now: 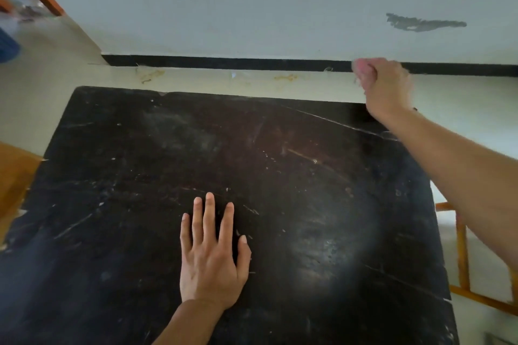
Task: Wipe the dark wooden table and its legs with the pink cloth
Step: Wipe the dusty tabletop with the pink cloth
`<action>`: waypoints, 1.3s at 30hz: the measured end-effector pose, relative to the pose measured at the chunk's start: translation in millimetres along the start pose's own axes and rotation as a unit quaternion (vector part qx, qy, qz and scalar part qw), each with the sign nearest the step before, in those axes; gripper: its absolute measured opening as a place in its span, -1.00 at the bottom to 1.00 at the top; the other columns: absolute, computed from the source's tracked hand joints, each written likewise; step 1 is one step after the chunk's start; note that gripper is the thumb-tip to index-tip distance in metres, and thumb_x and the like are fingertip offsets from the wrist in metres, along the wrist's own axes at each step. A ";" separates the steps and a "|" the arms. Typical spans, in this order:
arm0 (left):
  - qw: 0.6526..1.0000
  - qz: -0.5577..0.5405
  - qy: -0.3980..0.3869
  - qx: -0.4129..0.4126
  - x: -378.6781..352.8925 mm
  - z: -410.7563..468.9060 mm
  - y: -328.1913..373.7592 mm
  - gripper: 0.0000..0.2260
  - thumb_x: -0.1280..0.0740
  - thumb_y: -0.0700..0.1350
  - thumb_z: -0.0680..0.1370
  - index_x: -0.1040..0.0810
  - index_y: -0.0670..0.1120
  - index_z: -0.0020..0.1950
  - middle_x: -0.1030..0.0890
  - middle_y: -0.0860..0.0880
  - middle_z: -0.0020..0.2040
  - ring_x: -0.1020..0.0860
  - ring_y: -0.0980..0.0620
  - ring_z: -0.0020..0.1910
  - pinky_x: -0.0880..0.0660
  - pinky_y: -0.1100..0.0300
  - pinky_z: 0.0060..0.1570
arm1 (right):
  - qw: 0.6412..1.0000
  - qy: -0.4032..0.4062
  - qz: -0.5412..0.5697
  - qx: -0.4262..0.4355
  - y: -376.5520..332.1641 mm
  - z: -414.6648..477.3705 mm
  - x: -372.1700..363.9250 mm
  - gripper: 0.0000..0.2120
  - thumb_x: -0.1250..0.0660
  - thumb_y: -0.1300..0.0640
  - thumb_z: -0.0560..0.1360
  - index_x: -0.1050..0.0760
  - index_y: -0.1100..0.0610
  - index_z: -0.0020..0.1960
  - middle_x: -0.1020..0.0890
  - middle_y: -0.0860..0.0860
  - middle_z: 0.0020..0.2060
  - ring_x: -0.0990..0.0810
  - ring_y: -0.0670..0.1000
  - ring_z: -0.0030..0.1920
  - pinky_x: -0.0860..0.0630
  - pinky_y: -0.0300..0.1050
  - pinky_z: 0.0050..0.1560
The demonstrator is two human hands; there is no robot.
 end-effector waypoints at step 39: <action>0.988 0.005 -0.047 0.147 46.9 20.7 -288.5 -0.37 0.09 0.22 0.55 -0.23 -0.08 0.53 -0.15 -0.18 0.55 -0.08 -0.17 0.54 -0.03 -0.13 0.50 | 0.990 -0.084 -0.096 -0.066 -277.5 -100.8 -125.6 -0.49 -0.08 0.04 0.65 -0.10 0.20 0.54 -0.13 0.23 0.53 -0.02 0.28 0.54 0.02 0.19 0.54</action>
Point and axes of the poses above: each hand's wrist, its own z-axis towards the middle knuckle, its own x-axis out of the back of the hand, y = z × x, the point moved 5 cm from there along z, towards the middle knuckle
